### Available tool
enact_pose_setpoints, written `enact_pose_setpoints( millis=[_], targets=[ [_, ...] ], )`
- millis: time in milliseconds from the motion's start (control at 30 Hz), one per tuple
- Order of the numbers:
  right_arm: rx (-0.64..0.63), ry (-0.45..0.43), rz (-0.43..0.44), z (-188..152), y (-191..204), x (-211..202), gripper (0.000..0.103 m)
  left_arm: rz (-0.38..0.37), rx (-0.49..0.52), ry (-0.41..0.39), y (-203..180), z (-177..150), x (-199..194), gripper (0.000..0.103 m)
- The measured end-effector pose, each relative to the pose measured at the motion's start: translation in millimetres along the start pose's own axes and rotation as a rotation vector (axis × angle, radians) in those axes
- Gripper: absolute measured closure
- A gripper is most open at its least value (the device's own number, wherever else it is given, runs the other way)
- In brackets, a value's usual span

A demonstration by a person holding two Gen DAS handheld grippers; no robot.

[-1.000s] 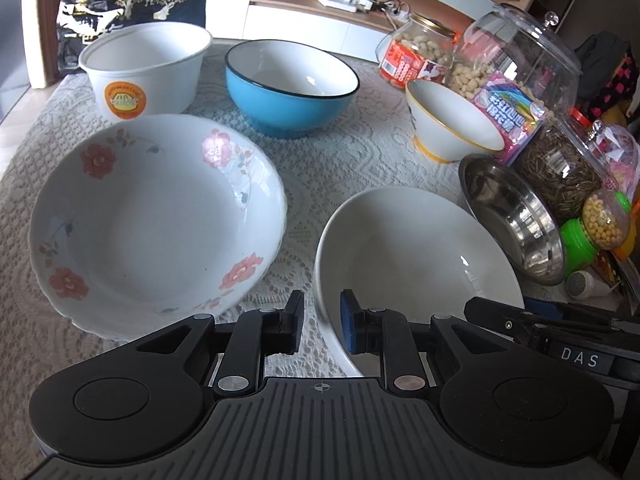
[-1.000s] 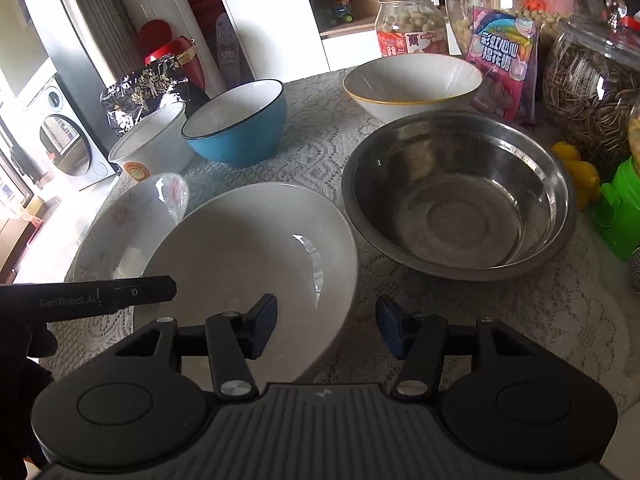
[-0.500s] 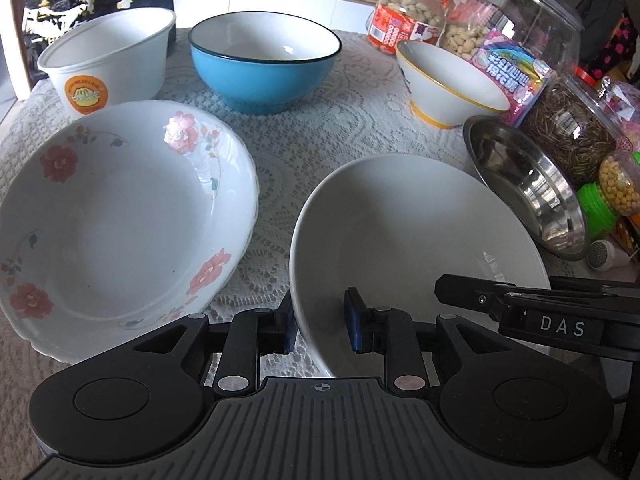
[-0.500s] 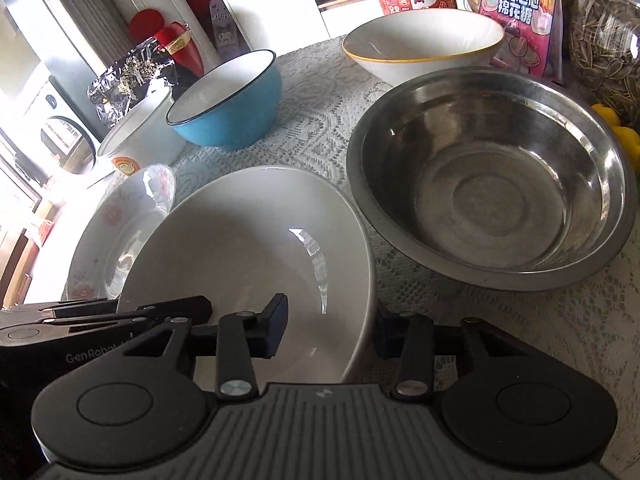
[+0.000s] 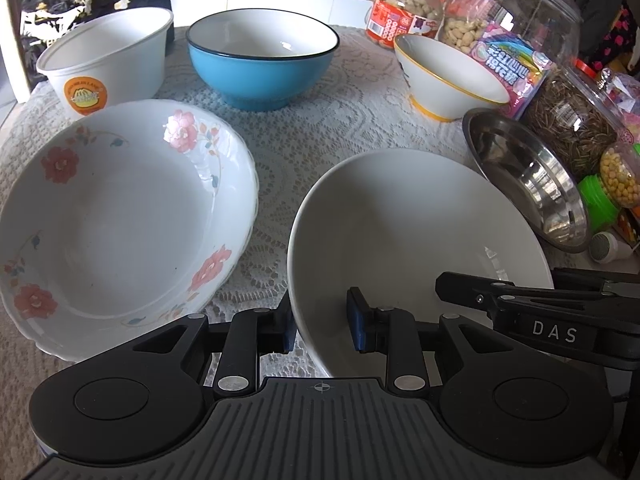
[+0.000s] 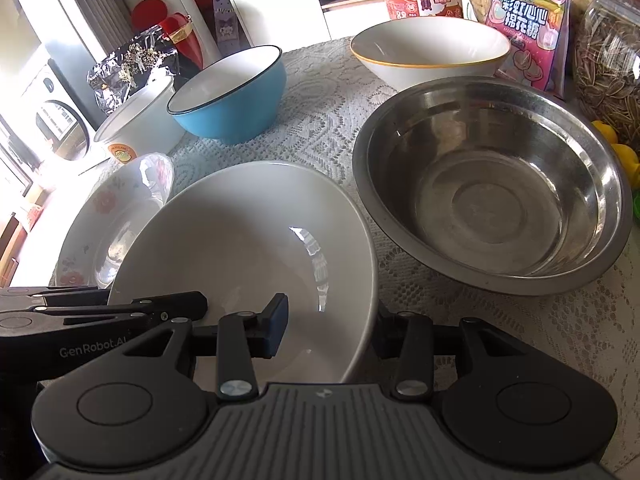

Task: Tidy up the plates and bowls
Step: 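Grasp the rim of the large plain white bowl with both tools, then lift the large white bowl with both tools and carry it over the pink-flowered bowl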

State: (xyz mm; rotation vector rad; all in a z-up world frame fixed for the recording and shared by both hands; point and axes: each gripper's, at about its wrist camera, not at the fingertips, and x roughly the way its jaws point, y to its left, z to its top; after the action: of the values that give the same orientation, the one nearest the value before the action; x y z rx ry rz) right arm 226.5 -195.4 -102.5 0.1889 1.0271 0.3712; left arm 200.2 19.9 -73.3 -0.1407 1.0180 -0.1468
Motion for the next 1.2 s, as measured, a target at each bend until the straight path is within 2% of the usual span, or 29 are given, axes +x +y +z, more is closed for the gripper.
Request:
enact_pose_setpoints(
  millis=[167, 567, 933, 1200],
  targets=[
    [-0.007, 0.017, 0.021, -5, 3, -3, 0.062, 0.008, -0.014, 0.026, 3, -3, -5, 0.073],
    [-0.015, 0.005, 0.02, -7, 3, -2, 0.062, -0.006, -0.013, 0.016, 5, -6, -4, 0.073],
    [-0.01, -0.003, 0.023, -6, 2, -3, 0.062, -0.021, 0.006, 0.007, 2, -9, -2, 0.066],
    [-0.022, 0.001, -0.018, 0, 8, 4, 0.059, -0.035, 0.006, -0.018, 2, -14, -4, 0.065]
  ],
)
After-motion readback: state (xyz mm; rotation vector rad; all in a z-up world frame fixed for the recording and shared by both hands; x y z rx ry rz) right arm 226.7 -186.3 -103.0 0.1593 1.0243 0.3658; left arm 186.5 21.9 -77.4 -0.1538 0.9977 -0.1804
